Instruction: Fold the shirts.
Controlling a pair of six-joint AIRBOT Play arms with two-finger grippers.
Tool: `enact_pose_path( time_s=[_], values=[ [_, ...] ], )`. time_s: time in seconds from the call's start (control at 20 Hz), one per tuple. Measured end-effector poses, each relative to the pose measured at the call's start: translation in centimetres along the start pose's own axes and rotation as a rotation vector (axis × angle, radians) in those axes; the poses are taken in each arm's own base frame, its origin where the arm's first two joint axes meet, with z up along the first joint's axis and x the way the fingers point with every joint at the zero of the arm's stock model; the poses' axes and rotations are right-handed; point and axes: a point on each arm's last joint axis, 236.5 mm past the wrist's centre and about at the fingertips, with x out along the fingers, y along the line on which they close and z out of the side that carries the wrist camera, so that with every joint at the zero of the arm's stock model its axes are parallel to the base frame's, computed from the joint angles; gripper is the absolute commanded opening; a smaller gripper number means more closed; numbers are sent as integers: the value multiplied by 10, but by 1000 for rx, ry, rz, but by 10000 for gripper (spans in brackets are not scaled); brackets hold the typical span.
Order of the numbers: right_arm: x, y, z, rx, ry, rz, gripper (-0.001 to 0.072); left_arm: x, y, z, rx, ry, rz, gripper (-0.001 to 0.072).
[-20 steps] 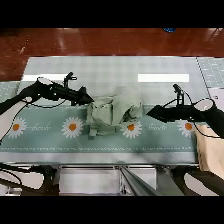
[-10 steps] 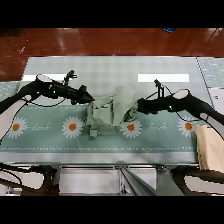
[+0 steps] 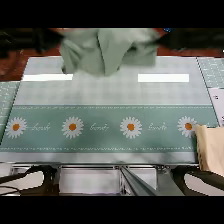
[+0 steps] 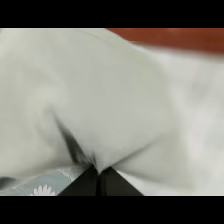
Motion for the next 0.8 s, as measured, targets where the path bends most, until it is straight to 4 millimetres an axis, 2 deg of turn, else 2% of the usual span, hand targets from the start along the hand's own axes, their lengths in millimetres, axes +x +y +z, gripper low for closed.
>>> enact_pose_path(
  time_s=[0.1,0.15,0.25,0.35,0.45,0.6,0.7,0.8],
  values=[
    [-64,38,28,-151,-90,-93,20,-41,-58,29,196,-104,64,21],
    [-92,49,31,-200,-120,-154,20,-62,-84,37,284,-155,115,21],
    [-144,66,29,-270,-161,-277,20,-100,-126,48,427,-263,223,21],
    [-178,87,14,-303,-166,-322,20,-126,-169,36,529,-308,258,21],
    [-202,99,-2,-309,-161,-362,20,-145,-201,19,599,-329,278,21],
    [-219,110,-27,-295,-123,-374,20,-159,-229,-19,652,-286,284,21],
    [-224,109,-40,-274,-90,-391,20,-164,-232,-44,645,-240,297,21],
    [-220,103,-56,-241,-31,-391,20,-167,-220,-70,605,-184,338,21]
  ],
)
